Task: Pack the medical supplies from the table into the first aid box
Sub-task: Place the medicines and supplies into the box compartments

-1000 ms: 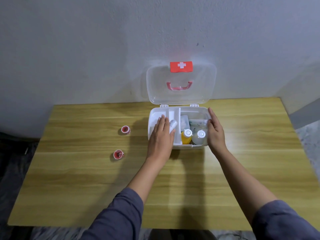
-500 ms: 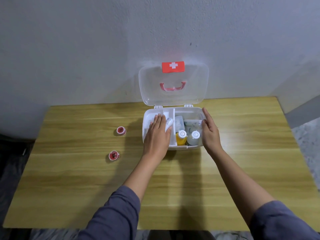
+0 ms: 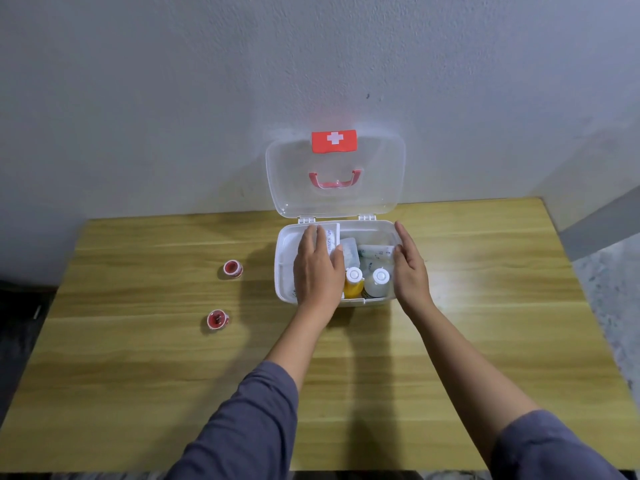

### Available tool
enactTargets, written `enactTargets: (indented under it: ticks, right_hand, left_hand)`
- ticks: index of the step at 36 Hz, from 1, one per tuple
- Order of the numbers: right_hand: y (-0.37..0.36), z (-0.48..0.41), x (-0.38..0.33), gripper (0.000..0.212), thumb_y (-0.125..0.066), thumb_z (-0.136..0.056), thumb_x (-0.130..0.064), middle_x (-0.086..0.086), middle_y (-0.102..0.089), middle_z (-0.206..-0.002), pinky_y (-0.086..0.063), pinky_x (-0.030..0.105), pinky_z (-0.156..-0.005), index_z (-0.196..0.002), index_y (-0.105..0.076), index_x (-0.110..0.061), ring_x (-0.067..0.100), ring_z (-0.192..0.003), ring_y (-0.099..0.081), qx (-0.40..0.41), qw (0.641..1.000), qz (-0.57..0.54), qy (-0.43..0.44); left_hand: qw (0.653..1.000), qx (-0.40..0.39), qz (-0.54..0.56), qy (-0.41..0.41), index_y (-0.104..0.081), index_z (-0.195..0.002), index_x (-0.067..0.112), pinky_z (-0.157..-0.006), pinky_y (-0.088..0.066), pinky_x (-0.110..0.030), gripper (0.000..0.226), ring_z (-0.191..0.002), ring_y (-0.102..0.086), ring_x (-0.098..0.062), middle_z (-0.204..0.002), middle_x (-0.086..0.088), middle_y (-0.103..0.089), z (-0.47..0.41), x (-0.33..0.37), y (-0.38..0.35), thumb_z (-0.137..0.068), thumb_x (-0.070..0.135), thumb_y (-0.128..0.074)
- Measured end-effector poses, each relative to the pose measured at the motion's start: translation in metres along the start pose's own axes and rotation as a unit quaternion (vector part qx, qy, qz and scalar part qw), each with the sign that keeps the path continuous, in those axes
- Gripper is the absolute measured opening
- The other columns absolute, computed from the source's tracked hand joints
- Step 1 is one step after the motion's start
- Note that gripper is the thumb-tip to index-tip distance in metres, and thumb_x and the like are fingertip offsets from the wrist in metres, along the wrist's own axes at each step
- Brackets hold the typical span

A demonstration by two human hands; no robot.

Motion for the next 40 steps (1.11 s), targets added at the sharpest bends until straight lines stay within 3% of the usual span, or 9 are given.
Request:
enactTargets:
  ticks: [6,12,16,21,24,28,37,40]
  right_hand:
    - [-0.001,0.000,-0.001,0.044,-0.030,-0.099,-0.006,-0.005,-0.037,-0.149,-0.026,0.023,-0.112,-0.139,-0.038,-0.021,0.008,-0.136,-0.033,0.002,1.000,0.006,0.002]
    - [-0.001,0.001,-0.001,0.044,-0.030,-0.098,-0.006,-0.005,-0.038,-0.148,-0.027,0.021,-0.110,-0.139,-0.039,-0.021,0.009,-0.135,-0.034,0.007,1.000,0.003,0.000]
    - [-0.002,0.002,-0.002,0.044,-0.030,-0.098,-0.006,-0.004,-0.039,-0.147,-0.027,0.023,-0.111,-0.139,-0.040,-0.021,0.011,-0.135,-0.035,0.014,1.000,0.000,-0.004]
    - [-0.004,0.002,-0.002,0.044,-0.031,-0.098,-0.007,-0.004,-0.040,-0.147,-0.028,0.022,-0.109,-0.138,-0.040,-0.022,0.010,-0.134,-0.037,0.025,1.000,-0.002,-0.008]
    - [-0.004,0.002,-0.001,0.044,-0.031,-0.098,-0.006,-0.003,-0.040,-0.147,-0.028,0.026,-0.113,-0.138,-0.040,-0.022,0.012,-0.135,-0.036,0.030,1.000,-0.003,-0.009]
    - [-0.003,0.001,0.002,0.044,-0.032,-0.098,-0.007,-0.002,-0.041,-0.146,-0.028,0.033,-0.115,-0.138,-0.040,-0.021,0.014,-0.134,-0.038,0.023,1.000,-0.001,-0.005]
    - [-0.002,0.000,0.006,0.042,-0.035,-0.098,-0.007,0.002,-0.046,-0.144,-0.033,0.032,-0.112,-0.137,-0.042,-0.021,0.017,-0.132,-0.042,0.031,0.999,-0.009,0.002]
    - [-0.002,-0.001,0.006,0.042,-0.036,-0.098,-0.007,0.003,-0.047,-0.142,-0.036,0.031,-0.109,-0.137,-0.043,-0.022,0.018,-0.130,-0.044,0.030,0.999,-0.016,0.002]
  left_hand:
    - [1.000,-0.016,-0.005,-0.006,-0.030,-0.143,0.007,-0.114,-0.024,-0.034,0.051,-0.141,-0.023,-0.021,-0.156,-0.003,-0.020,0.002,-0.003,-0.001,-0.098,0.030,-0.037]
    - [0.992,-0.006,-0.085,-0.090,-0.025,-0.145,0.010,-0.117,-0.002,-0.029,0.058,-0.145,-0.012,-0.014,-0.156,-0.003,-0.019,0.006,-0.015,0.009,-0.096,0.041,-0.022]
    - [0.989,0.057,-0.053,-0.129,-0.035,-0.141,0.006,-0.116,-0.013,-0.029,0.056,-0.142,-0.022,-0.019,-0.151,-0.009,-0.032,0.015,-0.032,0.032,-0.095,0.038,-0.028]
    - [0.987,0.155,-0.042,-0.023,-0.040,-0.137,0.004,-0.114,-0.018,-0.033,0.050,-0.139,-0.028,-0.029,-0.146,-0.015,-0.038,0.043,-0.096,0.057,-0.095,0.030,-0.035]
    - [0.982,0.172,-0.030,0.077,-0.039,-0.137,0.001,-0.112,-0.026,-0.044,0.058,-0.137,-0.030,-0.035,-0.146,-0.021,-0.037,0.067,-0.147,0.060,-0.092,0.036,-0.037]
    - [0.969,0.159,0.017,0.190,-0.026,-0.143,0.001,-0.115,-0.021,-0.040,0.067,-0.142,-0.020,-0.032,-0.151,-0.022,-0.024,0.078,-0.188,0.056,-0.091,0.037,-0.050]
    - [0.985,0.118,0.037,0.117,-0.016,-0.146,0.003,-0.117,-0.015,-0.034,0.087,-0.145,-0.011,-0.026,-0.156,-0.015,-0.015,0.014,-0.182,0.044,-0.082,0.034,-0.067]
    - [0.987,0.119,0.051,0.092,-0.018,-0.146,0.006,-0.113,-0.012,-0.024,0.088,-0.144,-0.012,-0.024,-0.156,-0.013,-0.015,-0.008,-0.182,0.042,-0.080,0.033,-0.069]
Point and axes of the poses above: each hand's wrist, its own z-axis away from the middle knuckle, its own y-axis out of the back of the hand, x = y × z, the point moved 3 cm from there along -z, towards the middle knuckle
